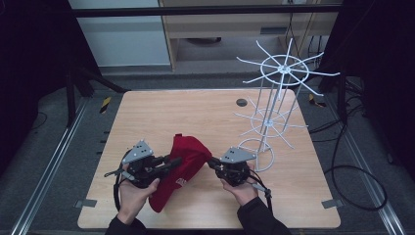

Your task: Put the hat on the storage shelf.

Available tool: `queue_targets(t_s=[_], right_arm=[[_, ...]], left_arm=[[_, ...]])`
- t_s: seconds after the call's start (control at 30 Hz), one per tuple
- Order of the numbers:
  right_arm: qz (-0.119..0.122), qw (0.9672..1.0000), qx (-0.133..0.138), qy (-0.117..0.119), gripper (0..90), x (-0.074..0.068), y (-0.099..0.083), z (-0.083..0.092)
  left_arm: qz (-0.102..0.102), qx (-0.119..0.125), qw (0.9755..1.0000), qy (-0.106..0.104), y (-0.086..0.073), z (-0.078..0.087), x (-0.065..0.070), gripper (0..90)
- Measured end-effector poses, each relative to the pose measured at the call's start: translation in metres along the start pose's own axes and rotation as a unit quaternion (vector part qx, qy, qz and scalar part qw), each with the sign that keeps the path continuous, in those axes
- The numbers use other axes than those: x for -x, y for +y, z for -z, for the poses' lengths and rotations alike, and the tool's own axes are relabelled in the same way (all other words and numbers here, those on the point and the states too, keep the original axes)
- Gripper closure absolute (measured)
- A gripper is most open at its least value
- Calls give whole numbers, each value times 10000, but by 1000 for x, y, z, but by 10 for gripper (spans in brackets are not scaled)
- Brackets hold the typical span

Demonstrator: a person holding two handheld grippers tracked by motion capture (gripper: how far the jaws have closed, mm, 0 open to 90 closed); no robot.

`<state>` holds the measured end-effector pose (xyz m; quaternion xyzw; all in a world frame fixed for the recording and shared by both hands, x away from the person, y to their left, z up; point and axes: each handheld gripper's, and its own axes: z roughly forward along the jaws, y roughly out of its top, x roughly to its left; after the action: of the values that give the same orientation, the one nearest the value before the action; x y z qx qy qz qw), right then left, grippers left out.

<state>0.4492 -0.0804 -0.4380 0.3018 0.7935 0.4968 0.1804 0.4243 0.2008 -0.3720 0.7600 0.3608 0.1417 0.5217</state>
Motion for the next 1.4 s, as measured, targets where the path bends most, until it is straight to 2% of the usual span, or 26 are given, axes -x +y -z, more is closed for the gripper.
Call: queue_targets(t_s=[0.1,0.13,0.17,0.2,0.23,0.3,0.37,0.43,0.5,0.63,0.7,0.83,0.9,1.03,1.07,1.1,1.17,1.3,1.4], right_arm=[[-25,9999,55,99,825,-1,4,4],[-8,9999,75,112,870,-2,6,5],[13,9998,114,137,874,-3,7,7],[15,9998,128,164,874,-4,9,8],[11,9997,146,183,876,-5,11,9],[53,9996,145,225,900,-6,12,10],[58,9996,149,245,900,-7,13,9],[84,9997,70,237,900,-9,11,5],[69,9998,4,210,900,-8,9,2],[-1,9999,-113,131,892,-5,5,-2],[-43,9999,-132,96,871,-4,3,-3],[-85,9997,-222,47,848,-3,1,-6],[-84,9996,-257,63,838,-3,0,-7],[-78,9995,-285,64,810,-3,0,-8],[-98,9995,-294,62,801,-3,-1,-8],[-109,9995,-294,39,788,-3,-1,-8],[-132,9995,-299,25,771,-2,-1,-7],[-176,9995,-248,-50,723,0,-1,-5],[-217,9995,-215,-72,692,1,-1,-3]], left_arm=[[-31,76,9997,239,0,4,-8,699],[-39,91,9994,324,-1,5,-11,697],[-108,107,9989,453,-1,6,-14,693],[-108,107,9989,453,-1,6,-14,683],[-88,125,9984,550,-3,6,-20,684],[11,145,9981,592,-3,7,-25,687],[4,147,9978,652,-3,7,-27,688],[-111,122,9955,937,-4,7,-34,688],[-157,90,9937,1108,-5,6,-40,689],[19,-30,9923,1238,-8,4,-60,695],[106,-153,9908,1341,-12,1,-72,699],[419,-488,9843,1642,-31,-8,-99,713],[666,-636,9816,1673,-42,-13,-112,716],[920,-832,9772,1725,-55,-21,-128,719],[920,-832,9772,1725,-55,-21,-128,719],[935,-886,9758,1765,-58,-23,-131,718],[887,-897,9750,1828,-60,-24,-131,712],[742,-1016,9698,2089,-60,-23,-130,637],[673,-938,9701,2136,-58,-20,-126,593]])
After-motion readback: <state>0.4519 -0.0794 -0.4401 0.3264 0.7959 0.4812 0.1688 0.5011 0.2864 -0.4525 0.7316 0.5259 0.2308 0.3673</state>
